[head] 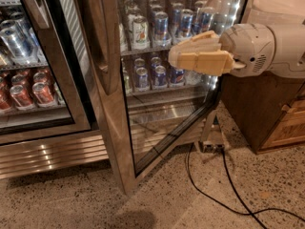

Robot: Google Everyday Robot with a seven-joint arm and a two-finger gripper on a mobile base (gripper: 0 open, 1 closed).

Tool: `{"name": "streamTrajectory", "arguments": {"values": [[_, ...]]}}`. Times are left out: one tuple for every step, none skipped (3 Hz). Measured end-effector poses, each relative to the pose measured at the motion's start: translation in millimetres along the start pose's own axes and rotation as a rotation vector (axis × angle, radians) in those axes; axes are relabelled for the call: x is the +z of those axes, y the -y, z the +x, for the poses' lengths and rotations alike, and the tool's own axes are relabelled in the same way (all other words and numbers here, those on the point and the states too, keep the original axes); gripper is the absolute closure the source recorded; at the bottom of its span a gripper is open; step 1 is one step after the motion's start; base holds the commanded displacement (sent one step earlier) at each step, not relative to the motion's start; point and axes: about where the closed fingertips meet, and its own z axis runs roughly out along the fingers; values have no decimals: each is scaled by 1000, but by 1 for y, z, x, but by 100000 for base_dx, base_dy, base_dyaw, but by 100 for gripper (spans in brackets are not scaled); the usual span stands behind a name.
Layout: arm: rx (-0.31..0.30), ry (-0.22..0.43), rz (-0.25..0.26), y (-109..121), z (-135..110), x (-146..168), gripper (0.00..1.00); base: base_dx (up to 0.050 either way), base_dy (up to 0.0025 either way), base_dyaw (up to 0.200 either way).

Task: Open right fridge door

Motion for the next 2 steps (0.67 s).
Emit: {"name": "streamTrajectory", "arguments": {"values": [[47,101,50,20,81,23,58,0,0,0],[52,132,58,23,103,31,35,0,0,0]]}}
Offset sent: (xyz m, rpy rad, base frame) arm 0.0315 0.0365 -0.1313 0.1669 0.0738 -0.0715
